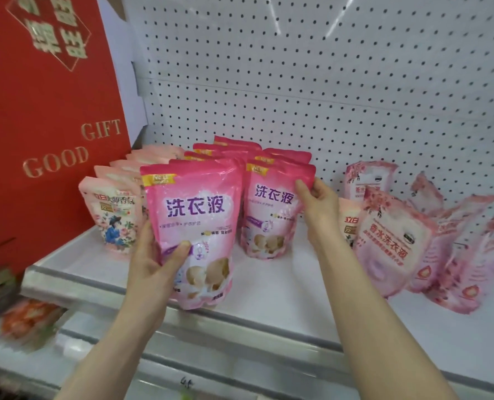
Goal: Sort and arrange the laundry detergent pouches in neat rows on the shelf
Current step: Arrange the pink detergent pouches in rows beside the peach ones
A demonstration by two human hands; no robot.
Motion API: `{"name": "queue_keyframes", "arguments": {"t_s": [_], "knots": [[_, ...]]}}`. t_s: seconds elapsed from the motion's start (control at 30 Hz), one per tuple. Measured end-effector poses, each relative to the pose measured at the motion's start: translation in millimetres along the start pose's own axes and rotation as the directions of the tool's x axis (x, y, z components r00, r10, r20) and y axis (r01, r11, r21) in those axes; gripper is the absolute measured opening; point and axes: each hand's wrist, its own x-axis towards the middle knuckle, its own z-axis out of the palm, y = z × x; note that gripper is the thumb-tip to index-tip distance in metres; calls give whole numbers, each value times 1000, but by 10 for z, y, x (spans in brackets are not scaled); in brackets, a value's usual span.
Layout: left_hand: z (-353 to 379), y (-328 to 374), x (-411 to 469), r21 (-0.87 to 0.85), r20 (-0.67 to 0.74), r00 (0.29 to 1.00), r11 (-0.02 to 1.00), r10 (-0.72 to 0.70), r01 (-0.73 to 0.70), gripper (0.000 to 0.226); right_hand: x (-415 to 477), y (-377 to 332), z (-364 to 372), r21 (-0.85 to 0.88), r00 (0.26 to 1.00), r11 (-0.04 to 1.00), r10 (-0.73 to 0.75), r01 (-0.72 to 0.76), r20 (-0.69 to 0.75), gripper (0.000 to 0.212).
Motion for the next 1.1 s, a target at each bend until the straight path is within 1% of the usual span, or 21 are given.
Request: {"name": "queue_keyframes", "arguments": {"t_s": [0.1, 0.17, 0.2, 0.23, 0.3, 0.33, 0.37, 0.43, 0.47, 0.5, 0.53, 0.57, 0.67, 0.7, 0.73, 0.77, 0.83, 0.9, 0.97, 1.03, 1.1], "knots": [[8, 16, -17, -12, 42, 999, 1000, -4, 5, 63, 53, -70, 32, 15, 997, 997, 77, -77, 5, 15], [12, 2, -27, -15, 70, 998, 1000, -10, 12, 61, 27, -127, 21, -67, 998, 996, 63, -62, 16, 10], [14, -13, -31, -16, 84, 996, 1000, -19, 21, 57, -3, -173, 8, -165, 1000, 986, -12, 10, -14, 14], [19, -29, -34, -20, 102, 994, 999, -29, 31, 54, -67, -245, -9, -279, 989, 953, -137, 116, -60, 21], [51, -53, -37, -17, 136, 990, 999, -48, 50, 53, -256, -444, -36, -414, 908, 842, -411, 347, -75, 27], [84, -54, -42, -6, 155, 986, 998, -56, 58, 55, -379, -567, -26, -423, 868, 788, -496, 447, -6, 28], [121, -57, -42, 6, 176, 983, 998, -60, 60, 56, -510, -691, -8, -422, 834, 734, -541, 532, 111, 28], [217, -56, -39, 32, 223, 973, 998, -57, 51, 57, -743, -873, 61, -511, 776, 586, -515, 629, 364, 29], [269, -57, -32, 47, 253, 966, 998, -51, 40, 56, -801, -906, 79, -572, 760, 502, -475, 648, 444, 29], [327, -57, -23, 65, 281, 959, 998, -41, 23, 56, -830, -917, 83, -618, 764, 452, -434, 643, 477, 26], [389, -55, -22, 82, 313, 949, 997, -34, 9, 56, -835, -918, 70, -641, 781, 449, -407, 622, 473, 21], [442, -45, -17, 102, 343, 939, 995, -33, -3, 58, -826, -916, 36, -639, 800, 483, -399, 599, 448, 16], [528, 65, 60, 152, 433, 901, 983, 29, -105, 61, -765, -930, -119, -583, 871, 648, -371, 491, 322, 8], [514, 127, 140, 214, 438, 895, 957, 85, -196, 58, -742, -932, -161, -579, 883, 667, -359, 469, 302, 8], [492, 197, 245, 316, 421, 891, 893, 171, -321, 55, -722, -926, -188, -582, 889, 672, -350, 458, 296, 8], [456, 263, 377, 433, 403, 874, 785, 270, -442, 52, -699, -911, -201, -588, 893, 672, -339, 450, 296, 8], [380, 371, 675, 605, 403, 828, 565, 390, -561, 46, -642, -858, -207, -605, 895, 660, -332, 445, 297, 8], [321, 404, 977, 701, 458, 792, 383, 404, -601, 42, -581, -794, -184, -614, 893, 649, -339, 450, 296, 7], [302, 396, 1179, 764, 521, 789, 235, 326, -601, 40, -518, -720, -142, -613, 891, 647, -338, 453, 302, 7], [294, 394, 1273, 768, 554, 780, 185, 290, -614, 35, -443, -626, -89, -624, 888, 632, -341, 459, 309, 7], [294, 412, 1277, 750, 552, 774, 221, 309, -623, 27, -370, -548, -29, -649, 864, 572, -367, 501, 344, 6]]}}
